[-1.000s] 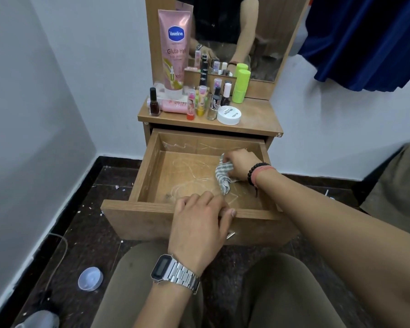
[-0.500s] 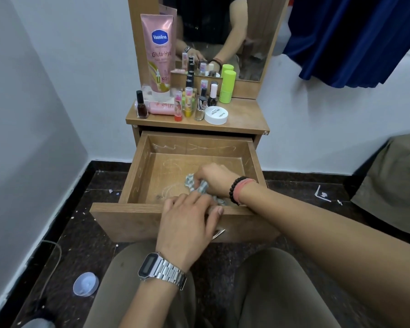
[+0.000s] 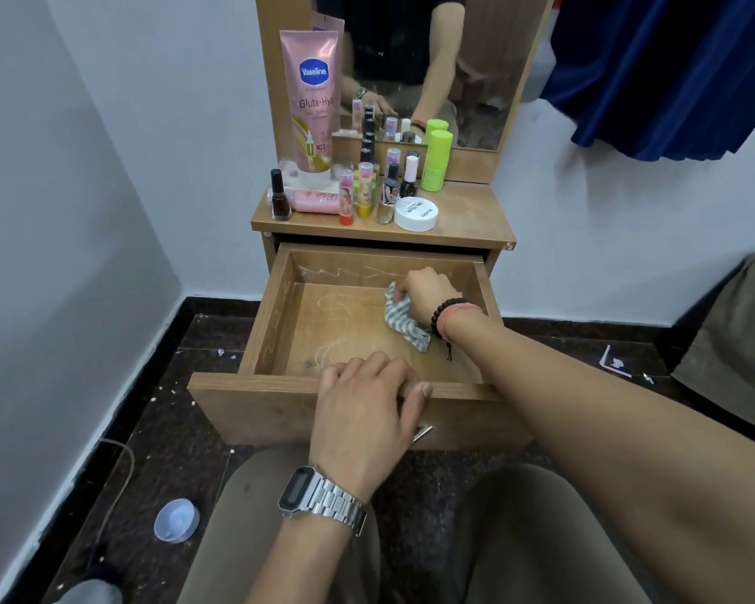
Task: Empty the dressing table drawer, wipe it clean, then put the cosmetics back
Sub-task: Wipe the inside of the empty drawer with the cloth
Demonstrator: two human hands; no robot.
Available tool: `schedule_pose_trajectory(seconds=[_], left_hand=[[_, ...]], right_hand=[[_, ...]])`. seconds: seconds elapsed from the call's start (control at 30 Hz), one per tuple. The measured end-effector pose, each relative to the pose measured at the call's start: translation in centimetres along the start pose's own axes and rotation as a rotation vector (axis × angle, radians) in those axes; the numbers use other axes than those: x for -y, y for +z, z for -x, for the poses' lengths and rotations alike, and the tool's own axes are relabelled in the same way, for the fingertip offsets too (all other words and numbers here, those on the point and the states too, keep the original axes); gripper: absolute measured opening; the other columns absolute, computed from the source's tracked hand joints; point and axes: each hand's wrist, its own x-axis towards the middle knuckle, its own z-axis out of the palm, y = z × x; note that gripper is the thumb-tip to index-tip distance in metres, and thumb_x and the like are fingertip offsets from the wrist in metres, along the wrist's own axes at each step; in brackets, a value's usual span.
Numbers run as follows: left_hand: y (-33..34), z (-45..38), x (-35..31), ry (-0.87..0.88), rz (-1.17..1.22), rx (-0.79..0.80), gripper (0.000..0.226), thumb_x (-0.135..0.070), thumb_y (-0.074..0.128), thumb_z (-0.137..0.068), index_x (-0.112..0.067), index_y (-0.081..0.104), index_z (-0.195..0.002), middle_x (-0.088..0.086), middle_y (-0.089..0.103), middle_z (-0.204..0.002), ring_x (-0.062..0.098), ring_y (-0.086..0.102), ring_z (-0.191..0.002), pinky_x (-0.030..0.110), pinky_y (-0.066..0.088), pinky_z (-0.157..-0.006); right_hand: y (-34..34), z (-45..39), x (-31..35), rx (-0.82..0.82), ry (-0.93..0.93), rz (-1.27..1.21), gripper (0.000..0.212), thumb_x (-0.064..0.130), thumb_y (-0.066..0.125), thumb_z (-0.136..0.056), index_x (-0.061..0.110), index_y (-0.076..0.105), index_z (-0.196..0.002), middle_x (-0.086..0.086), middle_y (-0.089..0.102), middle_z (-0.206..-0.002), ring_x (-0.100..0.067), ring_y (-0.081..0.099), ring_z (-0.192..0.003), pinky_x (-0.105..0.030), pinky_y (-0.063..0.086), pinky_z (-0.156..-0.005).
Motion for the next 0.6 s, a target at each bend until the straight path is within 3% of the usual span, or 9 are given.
schedule_pose_trajectory(seconds=[0.17, 0.27, 0.47, 0.53, 0.6], left_hand=[[0.2, 0.1, 0.0, -0.003, 0.0, 0.001, 0.033, -0.054, 0.033, -0.09, -0.034, 0.058, -0.081, -0.015, 0.055, -0.079, 0.009, 0.053, -0.077, 0.029, 0.023, -0.072], [0.1, 0.1, 0.0, 0.003, -0.013, -0.009, 0.028, -0.051, 0.038, -0.089, -0.032, 0.055, -0.077, -0.013, 0.054, -0.075, 0.011, 0.054, -0.074, 0.03, 0.022, -0.069], [-1.5, 0.3, 1.6, 0.003, 0.038, 0.06, 0.033, -0.051, 0.036, -0.091, -0.036, 0.065, -0.096, -0.017, 0.067, -0.091, 0.004, 0.061, -0.087, 0.027, 0.035, -0.077], [-2.2, 0.3, 2.6, -0.03, 0.038, 0.026, 0.032, -0.048, 0.038, -0.091, -0.033, 0.067, -0.091, -0.015, 0.068, -0.083, 0.007, 0.062, -0.077, 0.028, 0.041, -0.073], [-2.5, 0.3, 3.6, -0.058, 0.022, -0.01, 0.033, -0.046, 0.039, -0.091, -0.03, 0.066, -0.08, -0.014, 0.064, -0.071, 0.008, 0.059, -0.064, 0.031, 0.045, -0.068]], right_hand=[[0.9, -0.6, 4.1, 0.027, -0.122, -0.021, 0.053, -0.012, 0.041, -0.083, 0.025, 0.068, -0.111, -0.011, 0.062, -0.121, -0.036, 0.058, -0.111, -0.04, 0.048, -0.095], [1.4, -0.1, 6.6, 0.053, -0.231, -0.006, 0.056, -0.012, 0.04, -0.082, 0.027, 0.068, -0.11, -0.009, 0.064, -0.119, -0.033, 0.061, -0.108, -0.037, 0.049, -0.09], [0.9, 2.6, 4.6, 0.178, -0.319, -0.049, 0.034, -0.002, 0.068, -0.078, 0.022, 0.074, -0.101, 0.0, 0.068, -0.114, -0.019, 0.063, -0.101, -0.02, 0.04, -0.076], [0.8, 3.4, 3.1, 0.174, -0.271, -0.073, 0.032, 0.0, 0.07, -0.077, 0.021, 0.073, -0.101, 0.0, 0.067, -0.115, -0.018, 0.063, -0.095, -0.021, 0.042, -0.074], [0.8, 3.8, 1.5, 0.138, -0.196, -0.121, 0.031, 0.002, 0.073, -0.076, 0.018, 0.067, -0.102, -0.003, 0.064, -0.118, -0.022, 0.061, -0.101, -0.025, 0.045, -0.077]])
